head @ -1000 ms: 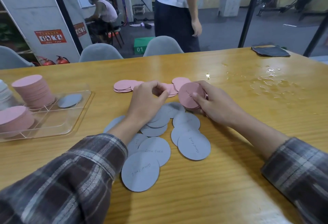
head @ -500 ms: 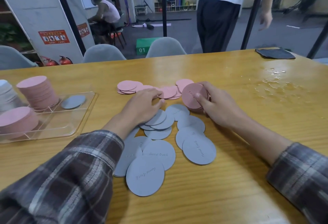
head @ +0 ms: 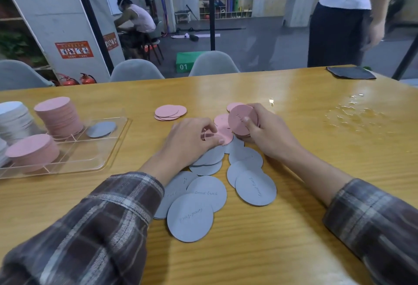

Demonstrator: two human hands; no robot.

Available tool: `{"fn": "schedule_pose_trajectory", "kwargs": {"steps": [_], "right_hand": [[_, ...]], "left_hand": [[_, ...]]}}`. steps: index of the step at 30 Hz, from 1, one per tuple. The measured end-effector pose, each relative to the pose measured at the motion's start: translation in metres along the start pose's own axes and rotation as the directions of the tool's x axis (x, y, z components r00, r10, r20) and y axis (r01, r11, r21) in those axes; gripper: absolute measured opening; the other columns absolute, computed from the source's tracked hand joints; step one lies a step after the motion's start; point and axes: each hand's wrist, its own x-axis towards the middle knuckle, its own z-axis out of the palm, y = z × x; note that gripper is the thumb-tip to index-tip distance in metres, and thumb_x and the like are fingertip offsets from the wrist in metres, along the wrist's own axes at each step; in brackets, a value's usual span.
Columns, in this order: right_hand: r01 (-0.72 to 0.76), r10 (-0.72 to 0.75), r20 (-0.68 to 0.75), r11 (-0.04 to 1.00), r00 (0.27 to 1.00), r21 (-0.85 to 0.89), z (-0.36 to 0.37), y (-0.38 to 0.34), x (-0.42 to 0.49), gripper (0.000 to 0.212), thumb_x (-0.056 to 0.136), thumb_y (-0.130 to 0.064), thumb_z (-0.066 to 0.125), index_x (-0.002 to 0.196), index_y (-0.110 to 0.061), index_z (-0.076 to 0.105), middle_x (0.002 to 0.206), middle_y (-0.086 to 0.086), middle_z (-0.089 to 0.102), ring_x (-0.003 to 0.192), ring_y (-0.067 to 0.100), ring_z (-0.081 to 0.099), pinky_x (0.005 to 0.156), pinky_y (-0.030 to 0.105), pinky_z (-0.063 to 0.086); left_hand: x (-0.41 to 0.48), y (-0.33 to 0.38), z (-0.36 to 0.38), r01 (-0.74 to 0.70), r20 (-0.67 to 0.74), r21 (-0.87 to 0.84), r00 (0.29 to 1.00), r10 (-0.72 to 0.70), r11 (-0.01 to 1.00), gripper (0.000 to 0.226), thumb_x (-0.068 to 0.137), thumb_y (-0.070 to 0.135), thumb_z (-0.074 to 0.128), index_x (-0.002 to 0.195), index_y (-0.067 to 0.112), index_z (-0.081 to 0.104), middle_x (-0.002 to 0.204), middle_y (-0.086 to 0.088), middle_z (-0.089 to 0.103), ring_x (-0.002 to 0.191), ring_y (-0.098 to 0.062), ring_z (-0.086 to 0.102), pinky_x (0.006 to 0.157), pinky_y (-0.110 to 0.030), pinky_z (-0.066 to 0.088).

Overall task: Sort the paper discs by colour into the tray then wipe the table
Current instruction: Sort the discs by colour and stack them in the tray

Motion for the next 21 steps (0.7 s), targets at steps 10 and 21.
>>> {"fn": "schedule_pose_trajectory", "kwargs": {"steps": [10,21], "right_hand": [[-0.006,0.006,0.016,1.0,1.0,-0.002,-0.005,0.009,0.0,0.032,0.108,-0.023,0.046,0.139,-0.02,0.052,0.115,0.001,0.065,0.104,0.022,0.057,0.076,0.024,0.037],[0.072,-0.078,0.09,0.995,0.993,0.073,-0.003,0.001,-0.004,0.029,0.109,-0.021,0.041,0.134,-0.023,0.057,0.103,-0.006,0.064,0.089,0.007,0.059,0.068,0.017,0.041]], "left_hand": [[0.001,0.002,-0.007,0.048,-0.089,-0.558,0.989,-0.118,0.828,0.031,0.08,0.0,0.085,0.107,0.014,0.076,0.097,0.0,0.077,0.085,-0.012,0.073,0.082,-0.027,0.06],[0.0,0.003,-0.007,0.066,-0.066,-0.729,0.984,-0.166,0.681,0.018,0.087,-0.001,0.079,0.101,0.009,0.077,0.098,-0.016,0.078,0.085,-0.016,0.074,0.076,-0.033,0.064]]}}
